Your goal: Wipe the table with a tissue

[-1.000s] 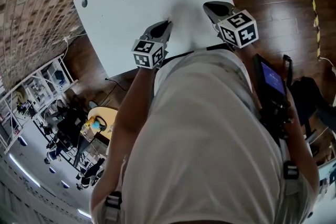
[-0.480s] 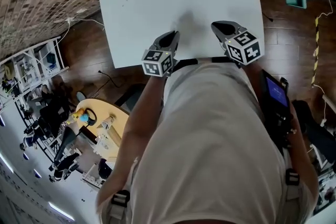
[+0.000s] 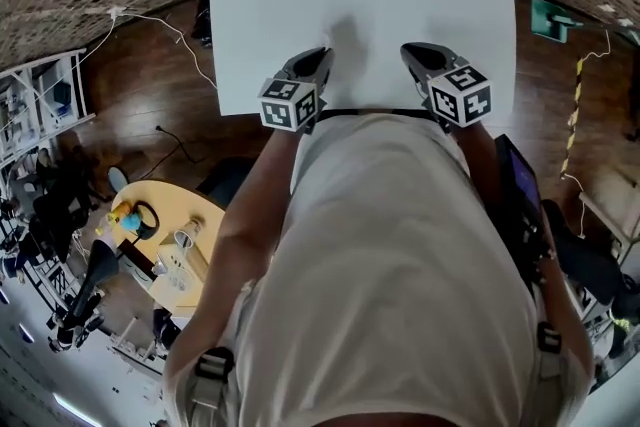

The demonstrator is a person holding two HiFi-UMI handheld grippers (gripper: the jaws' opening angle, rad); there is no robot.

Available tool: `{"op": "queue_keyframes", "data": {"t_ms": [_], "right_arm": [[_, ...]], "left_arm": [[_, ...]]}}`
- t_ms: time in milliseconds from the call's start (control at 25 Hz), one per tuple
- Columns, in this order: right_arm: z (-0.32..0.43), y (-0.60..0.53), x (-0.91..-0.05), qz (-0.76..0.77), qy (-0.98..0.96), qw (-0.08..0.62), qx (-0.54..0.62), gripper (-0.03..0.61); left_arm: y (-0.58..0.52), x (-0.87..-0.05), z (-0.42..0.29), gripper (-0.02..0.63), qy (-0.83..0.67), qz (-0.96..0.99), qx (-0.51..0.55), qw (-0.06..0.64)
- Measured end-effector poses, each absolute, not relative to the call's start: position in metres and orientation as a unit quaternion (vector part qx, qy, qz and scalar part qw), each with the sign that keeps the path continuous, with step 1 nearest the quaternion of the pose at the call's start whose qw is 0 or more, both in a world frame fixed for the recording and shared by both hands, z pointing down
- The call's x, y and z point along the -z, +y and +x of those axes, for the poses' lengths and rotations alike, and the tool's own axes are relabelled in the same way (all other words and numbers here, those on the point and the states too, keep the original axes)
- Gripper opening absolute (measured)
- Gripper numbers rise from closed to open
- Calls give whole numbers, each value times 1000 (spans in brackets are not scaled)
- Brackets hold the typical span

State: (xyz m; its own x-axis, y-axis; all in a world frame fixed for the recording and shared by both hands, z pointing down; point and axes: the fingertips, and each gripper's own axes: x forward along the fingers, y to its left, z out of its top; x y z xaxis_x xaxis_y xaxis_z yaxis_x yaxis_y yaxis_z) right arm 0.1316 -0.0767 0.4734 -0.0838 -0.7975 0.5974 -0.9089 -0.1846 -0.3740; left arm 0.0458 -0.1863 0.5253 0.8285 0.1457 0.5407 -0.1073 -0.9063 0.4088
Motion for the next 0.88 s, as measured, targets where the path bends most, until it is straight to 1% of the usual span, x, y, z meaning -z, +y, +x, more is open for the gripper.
{"op": "queue_keyframes", "data": {"t_ms": [200,440,640,880], "right_arm": [[105,-106,-474,680,-623,92,-377,8],[88,-130,-472,706,-589,56,-389,8],[82,-130,-469,721,-565,49,-398,8],[77,-124,-477,726,-547,29,-416,8]], "left_arm": [[-220,-534,23,21,19,929,-280,241],[-259,-538,-6,21,16,929,-267,255],[-266,-541,-4,21,44,930,-274,242],[-263,-538,10,21,55,928,-274,244]]}}
